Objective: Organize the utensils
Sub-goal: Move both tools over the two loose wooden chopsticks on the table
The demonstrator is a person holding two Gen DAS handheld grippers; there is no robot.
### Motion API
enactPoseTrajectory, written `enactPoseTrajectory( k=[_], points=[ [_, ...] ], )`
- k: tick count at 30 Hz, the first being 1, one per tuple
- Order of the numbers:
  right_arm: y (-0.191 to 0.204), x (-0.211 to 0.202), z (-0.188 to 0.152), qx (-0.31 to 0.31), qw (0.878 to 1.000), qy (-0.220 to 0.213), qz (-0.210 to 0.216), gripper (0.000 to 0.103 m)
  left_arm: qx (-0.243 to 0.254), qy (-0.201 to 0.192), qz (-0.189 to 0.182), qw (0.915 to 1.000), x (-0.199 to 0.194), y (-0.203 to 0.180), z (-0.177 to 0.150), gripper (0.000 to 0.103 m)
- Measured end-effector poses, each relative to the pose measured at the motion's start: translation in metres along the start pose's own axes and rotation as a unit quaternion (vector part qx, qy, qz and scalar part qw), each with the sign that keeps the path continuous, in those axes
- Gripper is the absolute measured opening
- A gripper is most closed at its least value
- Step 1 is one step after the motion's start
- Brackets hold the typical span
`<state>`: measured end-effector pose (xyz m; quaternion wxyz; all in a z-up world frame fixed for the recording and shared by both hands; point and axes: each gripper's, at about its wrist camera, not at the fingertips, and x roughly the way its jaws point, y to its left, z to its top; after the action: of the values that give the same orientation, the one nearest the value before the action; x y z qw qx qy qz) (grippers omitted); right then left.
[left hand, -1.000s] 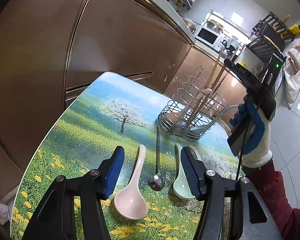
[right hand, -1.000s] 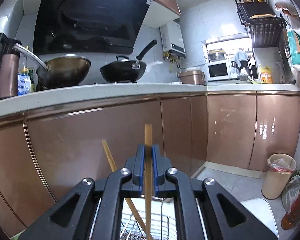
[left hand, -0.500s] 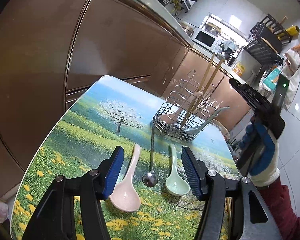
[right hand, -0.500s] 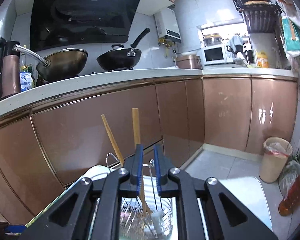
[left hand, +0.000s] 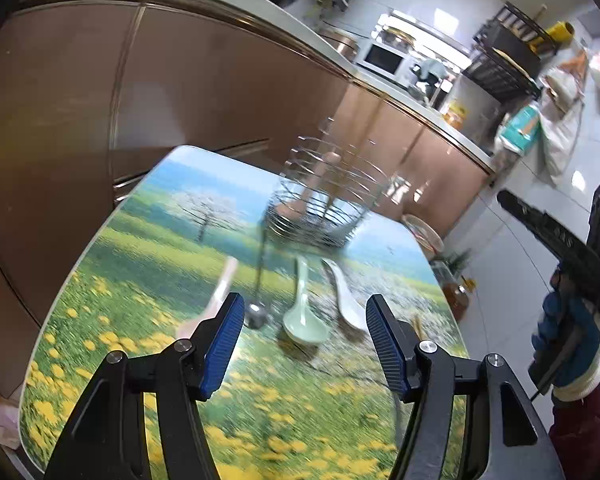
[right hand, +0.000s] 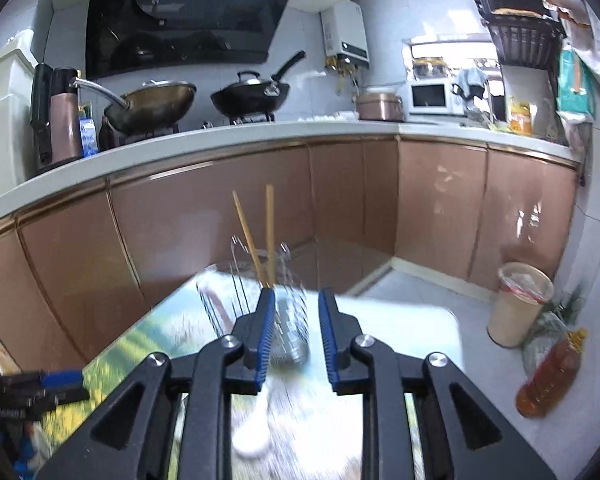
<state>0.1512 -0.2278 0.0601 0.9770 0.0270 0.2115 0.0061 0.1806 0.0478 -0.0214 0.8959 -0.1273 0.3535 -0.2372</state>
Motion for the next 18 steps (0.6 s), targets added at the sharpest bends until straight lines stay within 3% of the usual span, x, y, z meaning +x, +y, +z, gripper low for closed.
enactPoseTrajectory(
  k=[7,18],
  points=[
    [-0.034,-0.037,-0.052,0.034,0.997,0.062,-0.022,0.021,0.017,0.041,-0.038,0.9983,0.011,-0.032,-0.018,0.062],
    [-0.031,-0.033,-0.163,0.073,0.981,0.181,0.016,0.021,0.051,0.112,-0.061,0.9905,0.045,-0.072,-0.06,0.061]
  ],
)
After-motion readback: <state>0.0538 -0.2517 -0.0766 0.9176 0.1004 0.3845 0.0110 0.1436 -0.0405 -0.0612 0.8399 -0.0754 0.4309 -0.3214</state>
